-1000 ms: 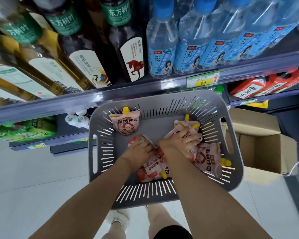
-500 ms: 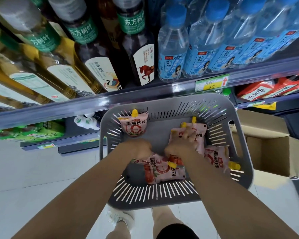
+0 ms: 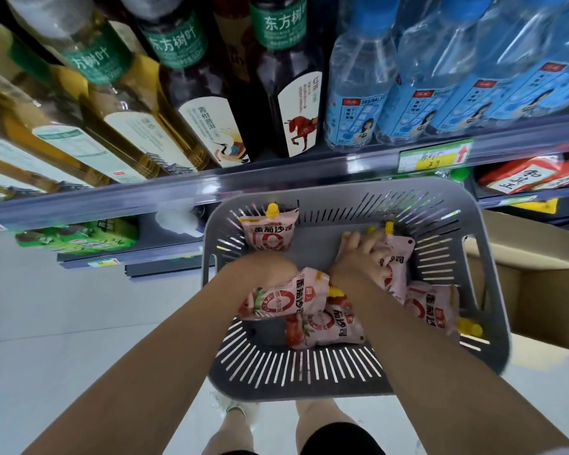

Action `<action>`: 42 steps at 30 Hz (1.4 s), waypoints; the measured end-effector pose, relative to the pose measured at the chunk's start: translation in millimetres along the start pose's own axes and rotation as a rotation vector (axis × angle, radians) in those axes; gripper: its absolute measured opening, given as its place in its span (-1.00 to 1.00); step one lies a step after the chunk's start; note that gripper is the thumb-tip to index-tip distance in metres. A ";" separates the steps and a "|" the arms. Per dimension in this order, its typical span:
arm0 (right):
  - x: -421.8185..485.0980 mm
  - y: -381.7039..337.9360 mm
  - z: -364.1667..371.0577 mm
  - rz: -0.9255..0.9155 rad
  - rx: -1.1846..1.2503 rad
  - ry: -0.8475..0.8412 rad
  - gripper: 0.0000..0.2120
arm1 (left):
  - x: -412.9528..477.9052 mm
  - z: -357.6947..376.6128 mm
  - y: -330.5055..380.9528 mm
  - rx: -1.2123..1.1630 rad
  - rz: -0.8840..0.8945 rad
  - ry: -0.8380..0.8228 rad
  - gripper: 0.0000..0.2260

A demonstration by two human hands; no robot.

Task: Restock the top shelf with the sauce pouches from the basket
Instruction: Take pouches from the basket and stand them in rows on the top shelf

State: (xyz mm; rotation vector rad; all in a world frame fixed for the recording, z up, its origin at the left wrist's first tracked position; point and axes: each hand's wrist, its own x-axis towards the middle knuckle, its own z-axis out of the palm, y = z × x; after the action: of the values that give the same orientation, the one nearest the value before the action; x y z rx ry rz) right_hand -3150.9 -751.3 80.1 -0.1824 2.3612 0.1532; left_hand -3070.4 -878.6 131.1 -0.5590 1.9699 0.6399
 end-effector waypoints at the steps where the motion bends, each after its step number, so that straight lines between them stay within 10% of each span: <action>1: -0.4 3.6 -8.3 0.010 0.054 0.014 -0.13 | -1.5 -0.2 -0.2 -0.071 -0.022 -0.006 -0.69; 11: -4.1 68.4 -27.8 -0.186 -0.212 0.008 0.05 | 3.6 21.4 8.5 -0.577 -0.156 -0.165 -0.75; 20: -18.2 61.2 -13.9 0.036 -0.075 0.021 0.15 | 35.2 35.9 -3.1 -0.947 -0.212 0.134 -0.78; 24: -21.3 66.5 -19.4 0.025 0.133 0.001 0.18 | 33.6 49.3 4.9 -0.349 -0.099 0.439 -0.72; 31: -32.0 67.0 -26.9 0.032 0.317 -0.044 0.25 | 37.5 55.3 0.0 0.144 0.043 0.327 0.06; 42: -56.2 74.2 -37.1 0.066 0.427 0.005 0.09 | 35.0 51.4 11.1 0.348 -0.029 0.301 0.04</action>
State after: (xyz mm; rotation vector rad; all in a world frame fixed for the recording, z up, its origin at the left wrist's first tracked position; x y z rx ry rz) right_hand -3149.4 -679.6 150.0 0.1022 2.3450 -0.3191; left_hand -3059.2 -841.3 81.4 -0.4862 2.2852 0.1913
